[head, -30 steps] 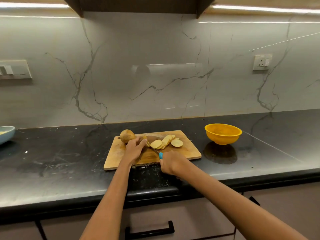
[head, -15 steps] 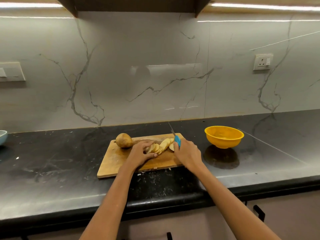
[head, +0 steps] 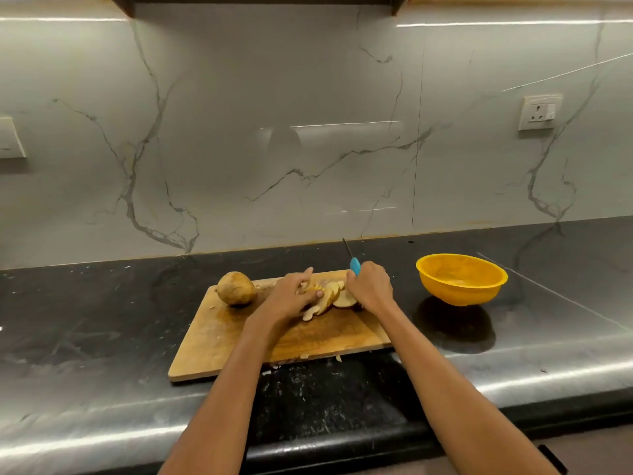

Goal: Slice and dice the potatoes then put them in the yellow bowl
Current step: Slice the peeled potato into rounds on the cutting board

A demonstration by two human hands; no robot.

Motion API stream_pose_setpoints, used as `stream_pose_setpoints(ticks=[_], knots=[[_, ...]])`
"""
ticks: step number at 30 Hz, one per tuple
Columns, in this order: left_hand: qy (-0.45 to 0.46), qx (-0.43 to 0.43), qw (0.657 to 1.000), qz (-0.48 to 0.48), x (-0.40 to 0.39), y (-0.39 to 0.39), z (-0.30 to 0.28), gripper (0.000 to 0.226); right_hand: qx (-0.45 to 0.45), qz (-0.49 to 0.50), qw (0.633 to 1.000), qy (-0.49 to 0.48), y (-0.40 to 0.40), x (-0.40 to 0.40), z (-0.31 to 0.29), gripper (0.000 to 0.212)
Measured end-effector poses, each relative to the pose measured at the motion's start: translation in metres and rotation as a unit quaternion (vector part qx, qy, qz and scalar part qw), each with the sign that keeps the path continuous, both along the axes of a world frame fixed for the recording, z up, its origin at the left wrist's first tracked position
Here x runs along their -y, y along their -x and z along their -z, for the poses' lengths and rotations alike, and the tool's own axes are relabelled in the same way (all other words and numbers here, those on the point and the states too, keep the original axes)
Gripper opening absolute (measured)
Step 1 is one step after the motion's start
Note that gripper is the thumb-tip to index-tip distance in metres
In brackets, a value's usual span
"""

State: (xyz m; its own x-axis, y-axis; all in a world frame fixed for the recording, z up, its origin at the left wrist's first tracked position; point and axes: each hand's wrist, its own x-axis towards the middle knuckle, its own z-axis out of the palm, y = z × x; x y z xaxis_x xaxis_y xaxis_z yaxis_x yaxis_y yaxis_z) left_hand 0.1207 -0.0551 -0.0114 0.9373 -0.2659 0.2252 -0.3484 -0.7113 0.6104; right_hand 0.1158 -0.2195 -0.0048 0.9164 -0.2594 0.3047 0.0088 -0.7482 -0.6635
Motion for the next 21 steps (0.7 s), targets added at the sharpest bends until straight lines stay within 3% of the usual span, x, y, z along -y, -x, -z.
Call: stream_pose_setpoints(ticks=[3,8,15,21], knots=[[-0.004,-0.052,0.998,0.033,-0.009,0.005,-0.002,0.080,0.023,0.010,0.999,-0.029,-0.002,0.008,-0.002,0.034],[-0.014,0.015,1.000,0.016,-0.006,0.010,0.007,0.053,-0.015,0.011,0.997,-0.071,-0.002,0.017,0.004,0.032],[-0.036,0.056,0.998,-0.018,0.024,0.008,0.014,0.070,0.003,-0.003,0.999,-0.048,-0.012,0.012,0.007,0.032],[-0.056,0.060,0.995,-0.052,0.048,-0.010,0.013,0.070,0.015,0.015,1.000,-0.009,-0.030,0.013,0.007,0.033]])
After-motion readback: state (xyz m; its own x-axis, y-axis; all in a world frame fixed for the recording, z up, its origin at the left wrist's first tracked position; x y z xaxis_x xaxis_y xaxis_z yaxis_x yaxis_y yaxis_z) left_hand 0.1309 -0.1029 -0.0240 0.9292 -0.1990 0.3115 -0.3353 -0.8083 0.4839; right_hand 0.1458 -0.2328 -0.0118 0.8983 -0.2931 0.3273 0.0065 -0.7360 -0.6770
